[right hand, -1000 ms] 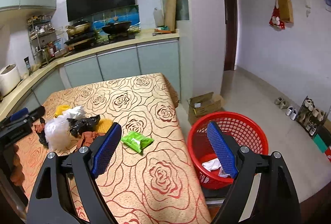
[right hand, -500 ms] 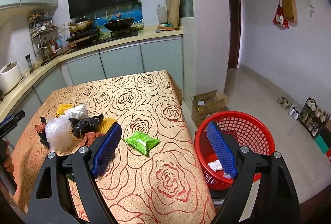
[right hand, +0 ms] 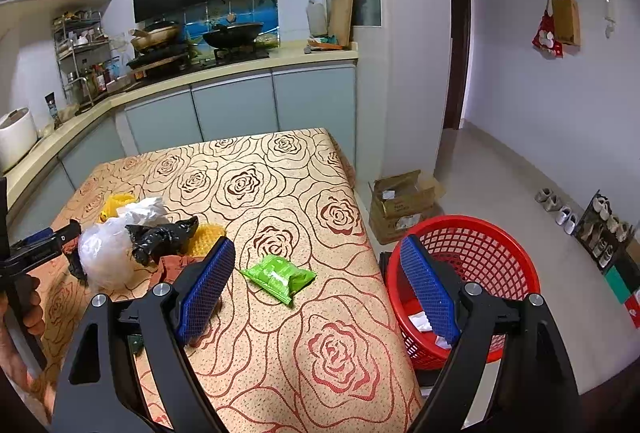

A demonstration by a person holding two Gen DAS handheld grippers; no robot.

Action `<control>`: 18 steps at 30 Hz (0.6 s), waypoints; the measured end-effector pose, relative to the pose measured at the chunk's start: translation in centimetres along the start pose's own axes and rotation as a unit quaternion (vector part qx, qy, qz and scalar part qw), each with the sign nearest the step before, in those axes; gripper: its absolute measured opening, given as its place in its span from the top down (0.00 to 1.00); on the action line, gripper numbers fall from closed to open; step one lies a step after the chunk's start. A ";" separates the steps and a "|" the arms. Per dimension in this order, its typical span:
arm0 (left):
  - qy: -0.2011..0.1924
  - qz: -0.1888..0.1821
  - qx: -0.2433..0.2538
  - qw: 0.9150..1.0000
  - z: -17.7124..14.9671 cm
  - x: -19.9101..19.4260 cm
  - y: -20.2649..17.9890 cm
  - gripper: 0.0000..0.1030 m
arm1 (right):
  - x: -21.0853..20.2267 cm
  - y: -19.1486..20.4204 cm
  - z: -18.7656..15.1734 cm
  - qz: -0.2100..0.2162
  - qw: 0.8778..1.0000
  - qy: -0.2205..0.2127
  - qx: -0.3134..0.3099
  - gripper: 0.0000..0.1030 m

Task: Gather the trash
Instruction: 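Move both tools back from the basket toward the table, then grasp the black plastic bag and brown cloth with the left tool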

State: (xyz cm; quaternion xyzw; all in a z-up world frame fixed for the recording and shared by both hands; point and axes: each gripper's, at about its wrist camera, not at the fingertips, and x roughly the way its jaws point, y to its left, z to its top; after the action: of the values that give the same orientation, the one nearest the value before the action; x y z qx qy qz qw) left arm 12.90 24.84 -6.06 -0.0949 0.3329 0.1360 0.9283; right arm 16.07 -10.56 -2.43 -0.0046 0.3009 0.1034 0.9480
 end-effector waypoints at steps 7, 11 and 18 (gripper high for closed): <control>0.025 0.002 0.002 1.000 -0.7 1.6 0.3 0.48 | 0.7 -0.2 0.1 -0.001 1.000 0.004 0.006 0.20; 0.022 0.005 0.006 1.000 -0.9 1.7 0.3 0.52 | 0.9 -0.1 0.0 0.000 1.000 0.007 0.005 0.20; 0.003 0.015 0.012 1.000 -0.7 0.6 0.1 0.62 | 1.0 -0.2 -0.1 -0.002 1.000 0.010 0.006 0.20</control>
State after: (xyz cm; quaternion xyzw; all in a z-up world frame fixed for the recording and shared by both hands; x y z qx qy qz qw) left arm 12.87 24.81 -6.97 -0.0787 0.3390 0.1459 0.9261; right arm 16.84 -10.59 -3.14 -0.0002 0.3107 0.1000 0.9452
